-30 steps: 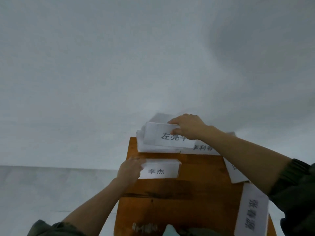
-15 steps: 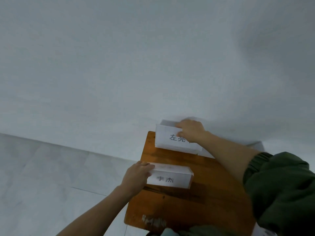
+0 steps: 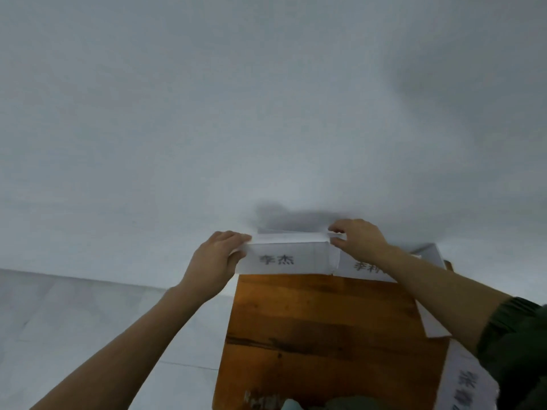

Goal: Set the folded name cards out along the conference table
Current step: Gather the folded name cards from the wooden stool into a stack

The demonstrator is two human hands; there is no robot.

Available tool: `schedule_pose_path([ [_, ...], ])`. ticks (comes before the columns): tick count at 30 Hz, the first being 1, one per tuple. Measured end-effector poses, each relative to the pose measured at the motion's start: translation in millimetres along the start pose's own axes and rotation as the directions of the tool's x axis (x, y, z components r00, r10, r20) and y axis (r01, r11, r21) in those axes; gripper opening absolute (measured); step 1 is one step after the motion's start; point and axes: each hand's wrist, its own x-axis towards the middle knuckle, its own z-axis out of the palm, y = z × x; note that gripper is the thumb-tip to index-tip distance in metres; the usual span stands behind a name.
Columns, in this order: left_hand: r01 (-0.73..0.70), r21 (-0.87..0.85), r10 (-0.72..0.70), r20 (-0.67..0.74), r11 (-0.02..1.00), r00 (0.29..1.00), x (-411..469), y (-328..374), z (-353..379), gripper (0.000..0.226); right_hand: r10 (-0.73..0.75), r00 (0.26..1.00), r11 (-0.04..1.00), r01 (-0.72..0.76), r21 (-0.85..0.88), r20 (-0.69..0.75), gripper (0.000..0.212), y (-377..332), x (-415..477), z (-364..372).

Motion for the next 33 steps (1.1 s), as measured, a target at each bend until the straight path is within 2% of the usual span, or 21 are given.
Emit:
schedule_pose_path([
  [4,-0.037,0.022,0.036,0.017,0.999,0.999,36,0,4,0.029,0.121,0.993,0.991,-0.122,-0.056,-0.016,0.037,27,-22,-6],
  [7,-0.046,0.036,0.043,0.088,0.998,0.995,61,2,17,0.029,0.187,0.982,0.98,-0.187,-0.067,-0.004,0.038,45,-36,-3],
  [14,-0.03,0.077,0.01,0.244,0.997,0.97,98,5,56,0.032,0.29,0.951,0.954,-0.277,-0.118,0.108,0.051,76,-48,10],
  [21,0.018,0.099,-0.048,0.309,0.995,0.95,106,2,74,0.036,0.324,0.928,0.939,-0.291,-0.186,0.184,0.055,87,-41,26],
  [26,0.001,0.134,-0.044,0.314,0.991,0.948,101,-3,79,0.036,0.327,0.937,0.938,-0.306,-0.165,0.123,0.037,89,-33,32],
  [33,-0.007,0.145,-0.041,0.33,0.989,0.943,100,-7,81,0.037,0.329,0.935,0.941,-0.313,-0.129,0.13,0.036,91,-48,2],
])
